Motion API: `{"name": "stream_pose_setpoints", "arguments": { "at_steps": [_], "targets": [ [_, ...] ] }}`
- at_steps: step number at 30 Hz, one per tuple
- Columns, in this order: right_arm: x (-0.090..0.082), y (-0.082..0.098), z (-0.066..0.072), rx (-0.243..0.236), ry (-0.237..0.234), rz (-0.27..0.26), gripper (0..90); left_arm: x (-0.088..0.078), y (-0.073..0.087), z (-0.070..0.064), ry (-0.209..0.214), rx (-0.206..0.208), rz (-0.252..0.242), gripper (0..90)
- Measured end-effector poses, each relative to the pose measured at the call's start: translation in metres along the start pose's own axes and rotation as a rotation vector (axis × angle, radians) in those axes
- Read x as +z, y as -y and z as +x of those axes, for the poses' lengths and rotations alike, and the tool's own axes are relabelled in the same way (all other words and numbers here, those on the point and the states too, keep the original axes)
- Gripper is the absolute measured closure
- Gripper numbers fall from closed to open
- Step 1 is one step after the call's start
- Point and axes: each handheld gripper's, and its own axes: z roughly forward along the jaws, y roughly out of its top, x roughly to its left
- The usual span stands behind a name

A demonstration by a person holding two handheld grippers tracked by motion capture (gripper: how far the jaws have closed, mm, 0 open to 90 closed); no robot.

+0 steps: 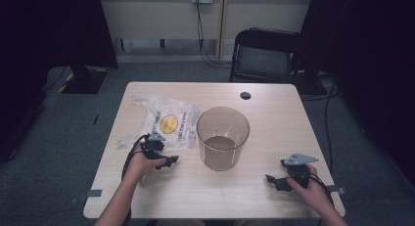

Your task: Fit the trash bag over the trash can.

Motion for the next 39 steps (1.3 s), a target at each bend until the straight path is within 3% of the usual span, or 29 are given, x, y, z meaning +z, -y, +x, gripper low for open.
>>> {"name": "stream_pose_setpoints", "arguments": {
  "at_steps": [4,6,9,12,14,16,21,26,35,39],
  "targets": [
    [0.0,0.0,0.0,0.0,0.0,0.0,11.1,-0.014,0.013,-0.005,0.003,-0.001,0.022,17.9],
    [0.0,0.0,0.0,0.0,0.0,0.0,11.1,-0.023,0.019,-0.006,-0.02,-0.022,0.029,19.3],
    [0.0,0.0,0.0,0.001,0.001,0.0,11.1,-0.034,0.018,-0.005,-0.041,-0.013,-0.024,19.0],
    [0.0,0.0,0.0,0.001,0.001,0.0,11.1,-0.038,0.006,-0.005,-0.062,-0.003,-0.088,18.0],
    [0.0,0.0,0.0,0.001,0.001,0.0,11.1,-0.034,-0.005,-0.006,-0.058,-0.005,-0.122,17.3],
    [0.0,0.0,0.0,0.001,0.001,0.0,11.1,-0.026,-0.012,-0.007,-0.054,-0.003,-0.126,17.2],
    [0.0,0.0,0.0,0.002,0.001,0.0,11.1,-0.002,-0.022,-0.01,-0.044,0.015,-0.109,17.1],
    [0.0,0.0,0.0,0.001,0.001,0.0,11.1,0.018,-0.022,-0.014,-0.035,0.017,-0.081,17.2],
    [0.0,0.0,0.0,0.001,0.001,0.0,11.1,0.024,-0.016,-0.015,-0.046,0.032,-0.05,20.8],
    [0.0,0.0,0.0,0.001,0.001,0.0,11.1,0.02,-0.014,-0.013,-0.07,0.049,-0.054,31.7]
  ]
}}
